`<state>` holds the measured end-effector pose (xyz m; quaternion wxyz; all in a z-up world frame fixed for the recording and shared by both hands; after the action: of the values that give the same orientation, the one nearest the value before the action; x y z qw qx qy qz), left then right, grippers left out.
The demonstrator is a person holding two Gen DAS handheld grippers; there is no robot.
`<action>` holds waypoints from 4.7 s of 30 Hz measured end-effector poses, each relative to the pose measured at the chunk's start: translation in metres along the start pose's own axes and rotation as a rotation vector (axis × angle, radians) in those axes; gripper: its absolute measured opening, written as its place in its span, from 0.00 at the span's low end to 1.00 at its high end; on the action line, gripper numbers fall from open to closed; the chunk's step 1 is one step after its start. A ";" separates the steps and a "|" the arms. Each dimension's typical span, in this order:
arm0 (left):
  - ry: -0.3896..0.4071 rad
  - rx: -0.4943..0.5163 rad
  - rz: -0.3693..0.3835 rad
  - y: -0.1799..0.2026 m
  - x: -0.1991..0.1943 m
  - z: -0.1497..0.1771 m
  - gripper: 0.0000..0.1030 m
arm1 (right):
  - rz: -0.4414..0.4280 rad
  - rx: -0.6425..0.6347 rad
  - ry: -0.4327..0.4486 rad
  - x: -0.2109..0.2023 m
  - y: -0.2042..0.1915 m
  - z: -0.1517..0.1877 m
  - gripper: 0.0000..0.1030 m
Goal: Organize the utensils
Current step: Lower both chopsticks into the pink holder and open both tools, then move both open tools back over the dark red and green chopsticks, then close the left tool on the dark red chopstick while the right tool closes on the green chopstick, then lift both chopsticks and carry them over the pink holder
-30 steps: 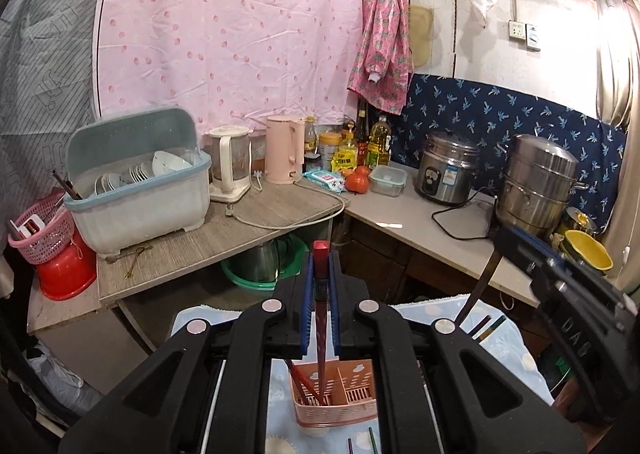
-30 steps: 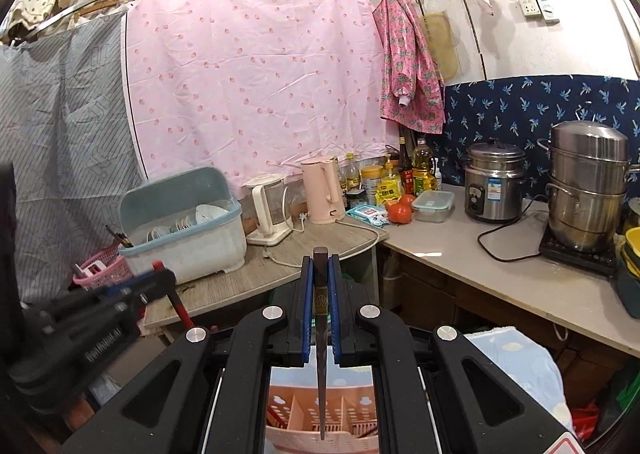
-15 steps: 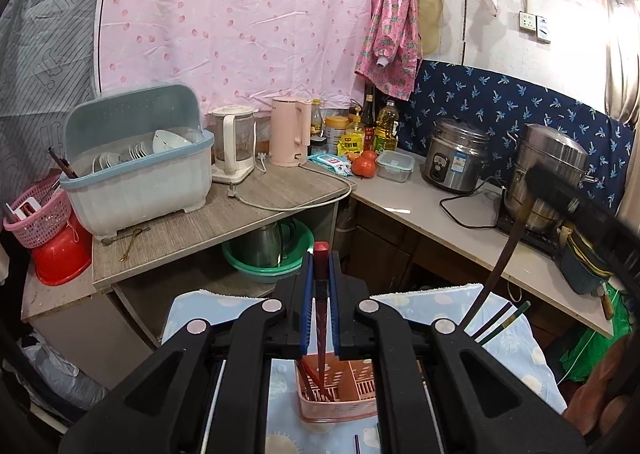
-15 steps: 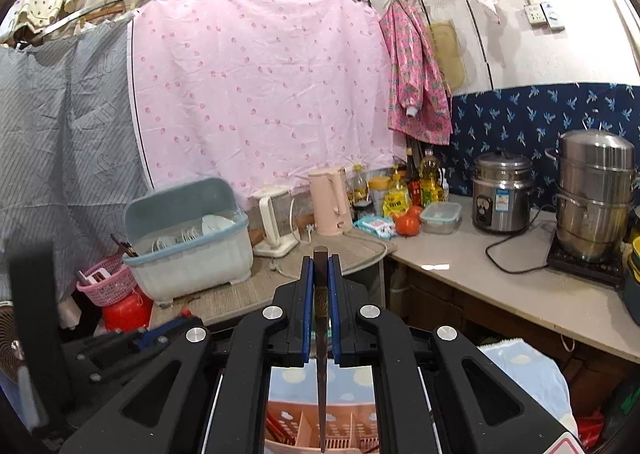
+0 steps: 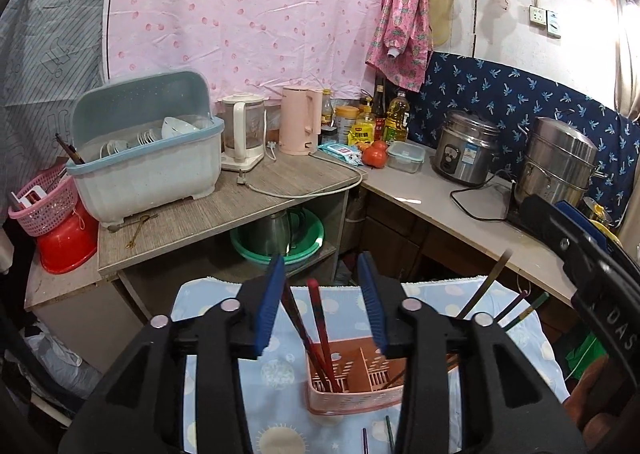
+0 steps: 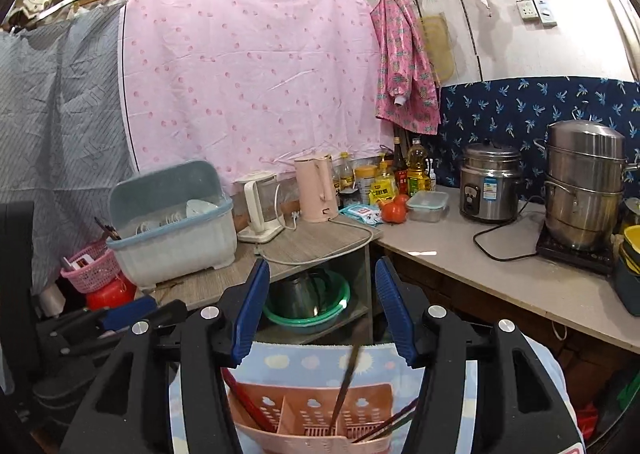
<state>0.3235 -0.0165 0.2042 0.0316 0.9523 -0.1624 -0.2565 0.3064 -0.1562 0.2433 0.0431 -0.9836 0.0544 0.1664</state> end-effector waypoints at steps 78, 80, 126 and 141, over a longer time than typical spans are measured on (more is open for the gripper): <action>-0.425 -0.014 0.089 0.051 -0.064 0.354 0.07 | -0.012 -0.136 -0.575 -0.132 0.014 0.364 0.33; -0.424 -0.027 0.090 0.047 -0.066 0.352 0.07 | -0.022 -0.135 -0.593 -0.127 0.009 0.368 0.32; -0.036 0.054 0.122 0.073 -0.151 0.136 0.07 | -0.022 -0.056 -0.226 -0.170 0.036 0.152 0.07; 0.079 0.074 0.109 0.074 -0.155 0.056 0.07 | -0.047 -0.053 -0.143 -0.159 0.026 0.090 0.07</action>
<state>0.1472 -0.0349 0.2405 0.0166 0.9519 -0.2219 -0.2105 0.1244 -0.1579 0.2093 0.0246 -0.9710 0.0237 0.2365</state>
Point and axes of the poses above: each gripper's, at about its wrist camera, not at the fingertips, and x roughly the way its jaws point, y to its right, z to its underside, the point moved 9 cm from there along x, roughly the way its jaws point, and after that the axes turned 7 degrees about z, right-handed, at the moved point
